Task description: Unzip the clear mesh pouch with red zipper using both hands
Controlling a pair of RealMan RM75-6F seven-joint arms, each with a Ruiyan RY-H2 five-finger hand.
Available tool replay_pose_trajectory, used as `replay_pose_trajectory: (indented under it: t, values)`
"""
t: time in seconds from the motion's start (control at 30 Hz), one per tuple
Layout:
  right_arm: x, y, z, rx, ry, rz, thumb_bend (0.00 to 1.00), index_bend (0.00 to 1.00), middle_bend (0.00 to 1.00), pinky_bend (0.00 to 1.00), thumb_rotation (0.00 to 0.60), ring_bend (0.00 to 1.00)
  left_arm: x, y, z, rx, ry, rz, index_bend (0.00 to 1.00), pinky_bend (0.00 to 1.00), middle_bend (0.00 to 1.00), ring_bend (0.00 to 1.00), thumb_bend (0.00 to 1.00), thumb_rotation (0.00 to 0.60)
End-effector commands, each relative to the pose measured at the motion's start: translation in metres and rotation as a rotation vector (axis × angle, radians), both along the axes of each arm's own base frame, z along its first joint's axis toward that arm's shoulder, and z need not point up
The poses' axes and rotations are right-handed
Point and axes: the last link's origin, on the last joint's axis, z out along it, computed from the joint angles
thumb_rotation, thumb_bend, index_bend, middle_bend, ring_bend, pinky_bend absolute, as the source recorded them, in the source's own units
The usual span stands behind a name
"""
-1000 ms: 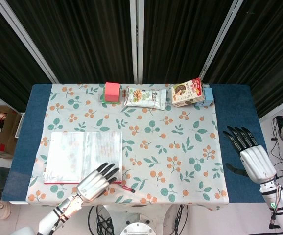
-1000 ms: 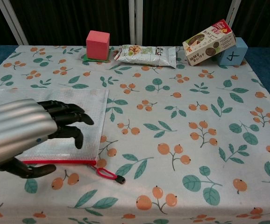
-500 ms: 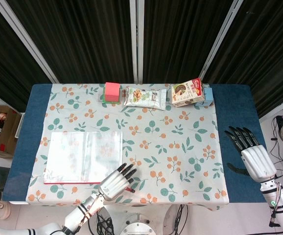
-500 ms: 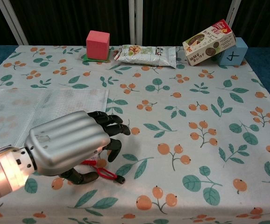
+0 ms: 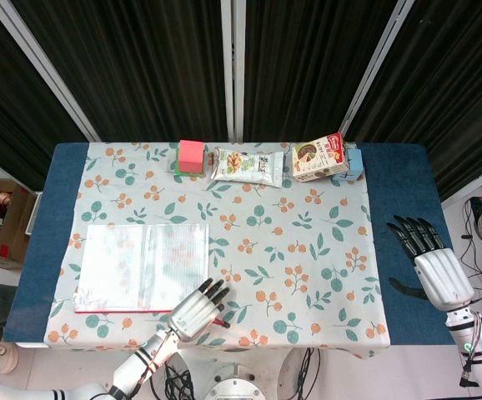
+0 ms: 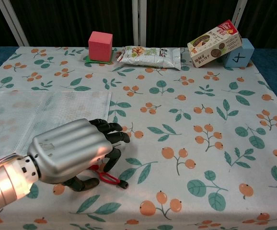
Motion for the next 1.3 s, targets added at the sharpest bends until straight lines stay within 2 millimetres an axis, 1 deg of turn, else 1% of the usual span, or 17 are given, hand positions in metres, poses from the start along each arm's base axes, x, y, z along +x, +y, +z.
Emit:
replay_pose_trajectory:
  t: [0.03,0.53,0.6,0.77,0.97,1.13,1.2,1.3]
  values:
    - [-0.001,0.000,0.000,-0.001,-0.001,-0.003,0.08,0.00,0.00,0.00,0.600,0.00,0.001,0.000,0.000,-0.005,-0.002,0.001,0.52,0.17,0.15,0.09,0.26,0.600]
    - [-0.005,0.001,0.002,-0.007,-0.004,-0.018,0.08,0.00,0.00,0.00,0.600,0.00,0.003,0.002,-0.009,-0.017,0.004,0.007,0.53,0.17,0.15,0.09,0.27,0.600]
    - [-0.005,0.000,0.002,-0.006,-0.006,-0.019,0.08,0.00,0.00,0.00,0.600,0.00,0.003,0.002,-0.009,-0.016,0.001,0.008,0.54,0.17,0.15,0.09,0.28,0.600]
    - [-0.006,0.000,0.001,-0.003,-0.007,-0.020,0.08,0.00,0.00,0.00,0.600,0.00,0.003,0.001,-0.010,-0.019,0.002,0.011,0.58,0.17,0.17,0.09,0.35,0.600]
    - [-0.006,0.000,0.001,-0.004,-0.011,-0.019,0.08,0.00,0.00,0.00,0.600,0.00,0.003,0.000,-0.009,-0.020,-0.007,0.016,0.61,0.17,0.18,0.09,0.37,0.600]
    - [-0.002,-0.003,0.001,0.009,-0.017,-0.009,0.08,0.00,0.00,0.00,0.600,0.00,0.006,0.000,-0.001,0.019,-0.070,0.028,0.62,0.17,0.20,0.09,0.38,0.600]
    - [0.005,-0.006,0.001,0.034,-0.026,0.014,0.08,0.00,0.00,0.00,0.600,0.00,0.005,-0.001,0.006,0.055,-0.109,0.039,0.62,0.17,0.21,0.11,0.39,0.600]
    - [0.019,-0.014,-0.001,0.077,-0.031,0.058,0.08,0.00,0.00,0.00,0.600,0.00,0.004,-0.003,0.018,0.110,-0.173,0.067,0.63,0.18,0.27,0.16,0.39,0.600]
